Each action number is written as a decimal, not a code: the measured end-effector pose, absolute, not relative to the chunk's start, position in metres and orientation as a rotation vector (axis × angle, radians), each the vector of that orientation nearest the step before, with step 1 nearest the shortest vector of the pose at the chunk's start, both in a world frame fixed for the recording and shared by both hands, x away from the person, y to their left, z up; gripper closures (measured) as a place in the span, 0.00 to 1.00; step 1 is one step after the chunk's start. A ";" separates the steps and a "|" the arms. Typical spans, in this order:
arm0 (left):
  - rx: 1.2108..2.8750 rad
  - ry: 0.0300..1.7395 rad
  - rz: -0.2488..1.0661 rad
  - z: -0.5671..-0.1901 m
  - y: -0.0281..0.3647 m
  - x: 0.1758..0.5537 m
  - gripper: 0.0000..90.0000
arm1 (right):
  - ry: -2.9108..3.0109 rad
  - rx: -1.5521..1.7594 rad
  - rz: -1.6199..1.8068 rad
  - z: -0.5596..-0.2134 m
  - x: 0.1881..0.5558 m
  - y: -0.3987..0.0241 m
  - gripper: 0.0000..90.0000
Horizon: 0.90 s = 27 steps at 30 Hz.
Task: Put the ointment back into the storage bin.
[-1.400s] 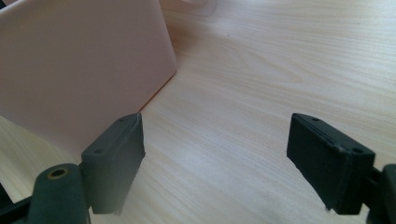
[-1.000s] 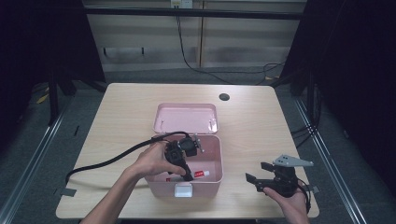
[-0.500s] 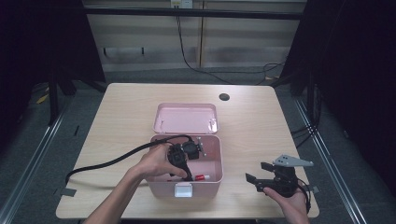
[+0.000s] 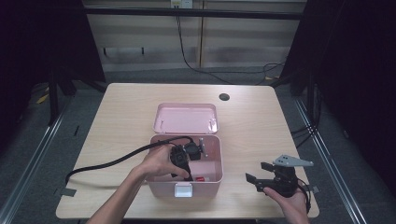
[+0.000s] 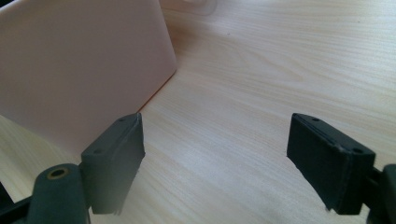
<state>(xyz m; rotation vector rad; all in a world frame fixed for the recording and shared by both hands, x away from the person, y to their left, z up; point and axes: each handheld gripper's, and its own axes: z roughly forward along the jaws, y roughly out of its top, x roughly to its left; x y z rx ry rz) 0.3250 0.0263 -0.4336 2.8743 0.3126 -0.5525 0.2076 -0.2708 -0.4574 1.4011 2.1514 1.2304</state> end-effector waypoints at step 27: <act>2.760 0.311 -0.509 -0.399 0.041 0.325 0.71 | 2.152 1.400 1.230 -0.457 0.207 -0.270 0.21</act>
